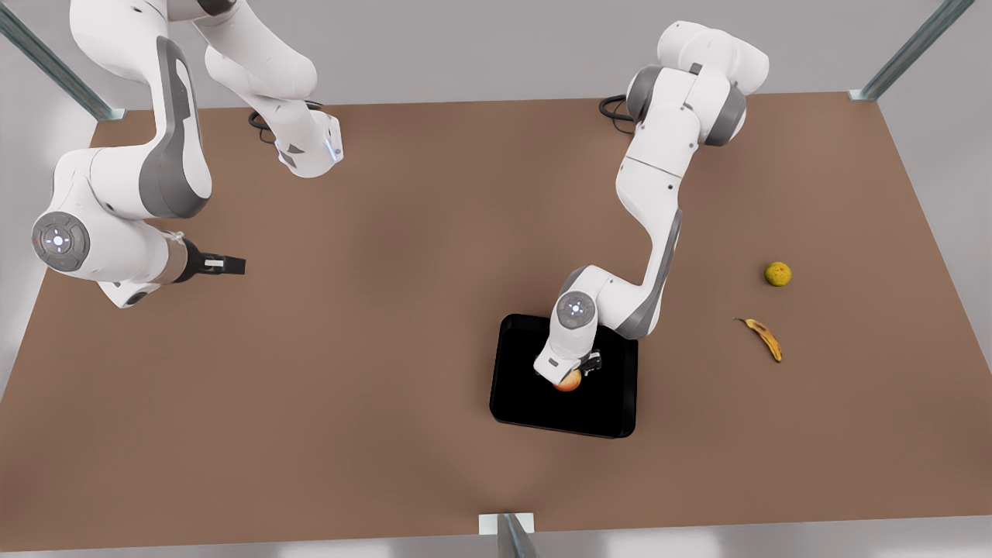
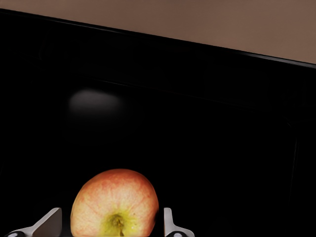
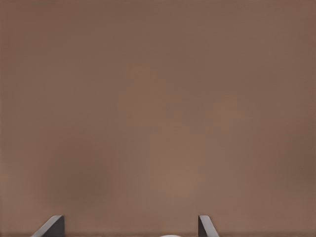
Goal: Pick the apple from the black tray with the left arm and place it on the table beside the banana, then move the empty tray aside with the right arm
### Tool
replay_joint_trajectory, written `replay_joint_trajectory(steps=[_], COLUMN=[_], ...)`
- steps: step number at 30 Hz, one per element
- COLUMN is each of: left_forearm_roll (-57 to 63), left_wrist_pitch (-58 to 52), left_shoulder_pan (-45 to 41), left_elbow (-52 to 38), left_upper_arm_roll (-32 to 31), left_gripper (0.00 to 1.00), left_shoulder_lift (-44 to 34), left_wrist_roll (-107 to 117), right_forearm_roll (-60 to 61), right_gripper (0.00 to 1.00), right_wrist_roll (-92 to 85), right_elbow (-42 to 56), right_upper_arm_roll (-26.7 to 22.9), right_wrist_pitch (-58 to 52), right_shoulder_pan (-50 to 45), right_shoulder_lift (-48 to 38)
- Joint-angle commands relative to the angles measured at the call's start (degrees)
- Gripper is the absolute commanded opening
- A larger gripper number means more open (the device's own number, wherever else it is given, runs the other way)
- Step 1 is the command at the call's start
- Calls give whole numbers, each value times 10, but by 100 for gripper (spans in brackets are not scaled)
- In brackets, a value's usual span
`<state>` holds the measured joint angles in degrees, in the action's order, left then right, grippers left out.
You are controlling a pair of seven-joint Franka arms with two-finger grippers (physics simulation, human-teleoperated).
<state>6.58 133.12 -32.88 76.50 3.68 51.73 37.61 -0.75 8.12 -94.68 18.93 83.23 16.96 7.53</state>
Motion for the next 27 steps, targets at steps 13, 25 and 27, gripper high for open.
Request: replay_joint_trajectory(steps=[13, 25, 27], left_forearm_roll=[1, 0, -1], left_wrist_pitch=[10, 0, -18], left_shoulder_pan=[0, 2, 3], left_elbow=[-7, -7, -7], left_upper_arm_roll=[0, 2, 1], left_gripper=[100, 72, 72], left_shoulder_lift=[20, 1, -11], left_wrist_roll=[-4, -3, -3], right_forearm_roll=[27, 30, 3], right_gripper=[100, 100, 100], right_wrist_roll=[65, 150, 384], right_elbow=[-16, -24, -16], right_upper_arm_roll=[8, 16, 15], right_wrist_pitch=[33, 198, 224], right_shoulder_pan=[-36, -122, -179], right_shoulder_lift=[9, 31, 55])
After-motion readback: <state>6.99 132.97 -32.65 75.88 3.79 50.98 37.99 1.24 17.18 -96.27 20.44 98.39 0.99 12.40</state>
